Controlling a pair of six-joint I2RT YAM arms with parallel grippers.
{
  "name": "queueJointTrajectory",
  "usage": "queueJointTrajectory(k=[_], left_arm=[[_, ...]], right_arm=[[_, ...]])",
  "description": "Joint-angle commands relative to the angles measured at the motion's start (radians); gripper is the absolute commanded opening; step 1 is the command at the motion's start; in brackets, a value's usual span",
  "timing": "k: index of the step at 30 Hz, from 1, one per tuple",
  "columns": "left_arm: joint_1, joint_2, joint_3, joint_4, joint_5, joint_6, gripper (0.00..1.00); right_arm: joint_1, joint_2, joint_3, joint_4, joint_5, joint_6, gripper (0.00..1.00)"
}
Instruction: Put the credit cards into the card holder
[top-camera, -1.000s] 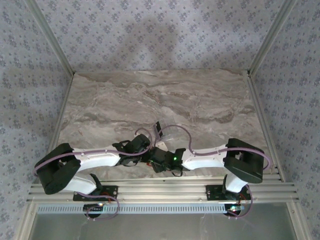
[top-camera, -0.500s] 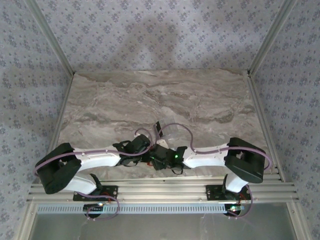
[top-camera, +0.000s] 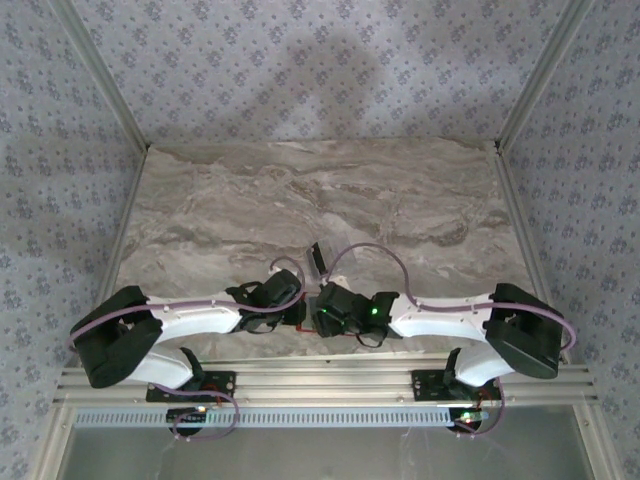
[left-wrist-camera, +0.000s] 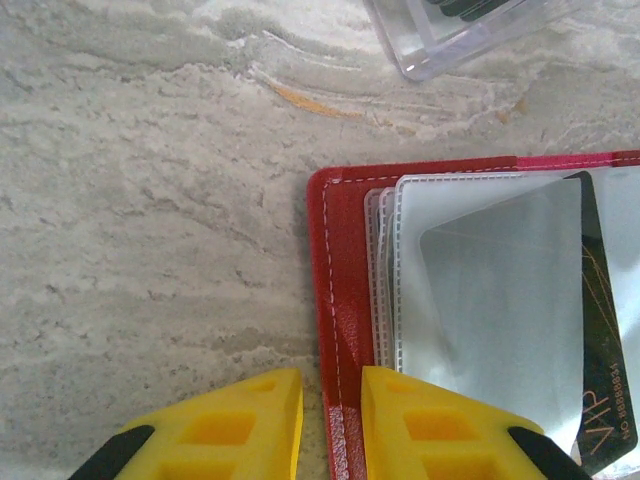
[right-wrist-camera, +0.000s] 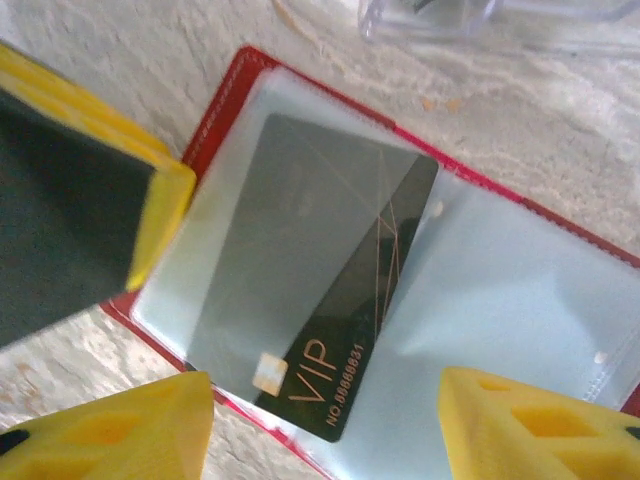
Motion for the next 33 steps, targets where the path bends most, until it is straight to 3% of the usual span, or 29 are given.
queueJointTrajectory(k=[1,4,18,25,33], left_arm=[[-0.012,0.019,-0.013,-0.013,0.025,-0.001,0.23],[-0.012,0.017,-0.011,-0.014,0.027,0.000,0.23],[-0.012,0.034,-0.010,-0.003,0.032,0.002,0.23],[-0.012,0.042,-0.016,0.008,0.034,-0.001,0.23],[-0.012,0.040,-0.014,0.008,0.035,-0.001,0.23]], right_arm=[[-0.019,-0.015,-0.033,0.021,-0.058,0.011,0.55],[-0.054,-0.015,-0.059,0.070,-0.107,-0.006,0.48],[-0.193,-0.045,-0.160,0.248,-0.314,-0.003,0.39],[-0.170,-0.115,-0.140,0.166,-0.197,-0.018,0.36],[-0.188,-0.101,-0.127,0.186,-0.251,-0.039,0.40]])
